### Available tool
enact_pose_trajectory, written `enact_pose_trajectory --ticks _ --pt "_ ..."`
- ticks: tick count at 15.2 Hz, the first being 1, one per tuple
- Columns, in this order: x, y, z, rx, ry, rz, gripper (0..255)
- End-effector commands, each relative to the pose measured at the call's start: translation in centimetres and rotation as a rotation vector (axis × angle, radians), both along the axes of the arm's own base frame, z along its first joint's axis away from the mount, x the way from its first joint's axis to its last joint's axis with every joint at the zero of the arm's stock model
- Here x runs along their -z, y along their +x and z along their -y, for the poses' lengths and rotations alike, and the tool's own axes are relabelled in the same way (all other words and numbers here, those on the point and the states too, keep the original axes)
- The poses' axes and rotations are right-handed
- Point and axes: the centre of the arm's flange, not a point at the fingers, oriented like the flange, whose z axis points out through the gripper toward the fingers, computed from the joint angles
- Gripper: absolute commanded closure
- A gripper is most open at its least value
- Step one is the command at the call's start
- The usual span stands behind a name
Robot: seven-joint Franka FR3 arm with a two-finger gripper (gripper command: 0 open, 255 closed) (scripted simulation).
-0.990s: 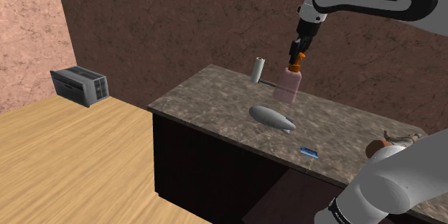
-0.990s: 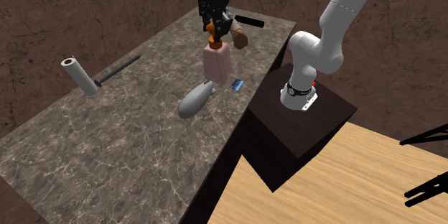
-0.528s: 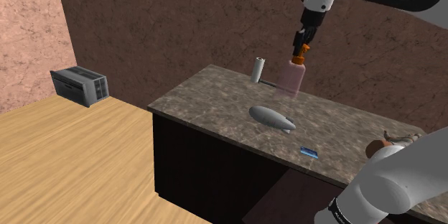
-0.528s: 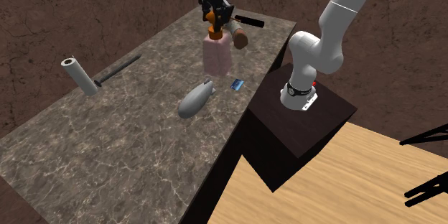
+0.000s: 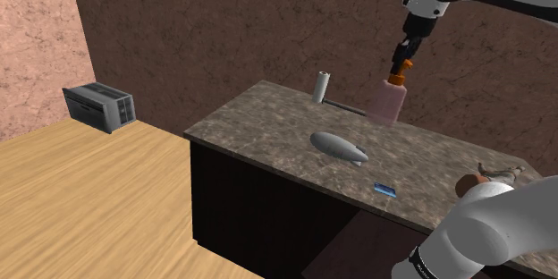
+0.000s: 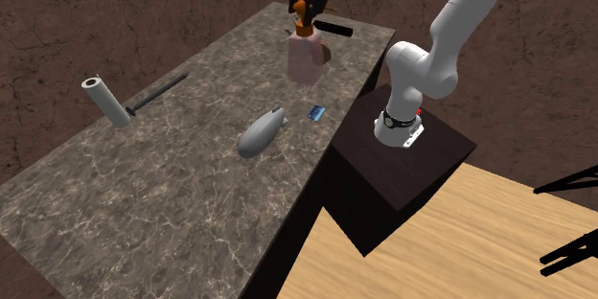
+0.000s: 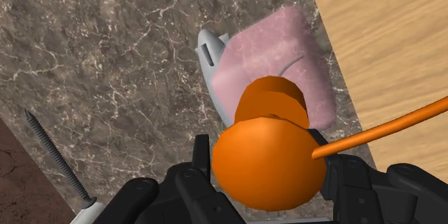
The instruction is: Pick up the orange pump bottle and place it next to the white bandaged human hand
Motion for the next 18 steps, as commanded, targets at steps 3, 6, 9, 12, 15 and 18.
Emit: enact_pose_trajectory --ticks 3,6,9,12,15,18 --pt "-0.1 -5.0 1.7 -0.001 0.000 0.000 255" --pt "-0.1 -8.7 3.1 -0.001 0.000 0.000 255" --pt "-0.1 -12.4 4.5 -0.001 0.000 0.000 255" --pt "-0.2 -16.1 5.9 -0.001 0.000 0.000 255" --pt "-0.2 -19.8 7.4 -0.001 0.000 0.000 255" --pt "-0.2 -23.5 8.8 -0.001 0.000 0.000 255"
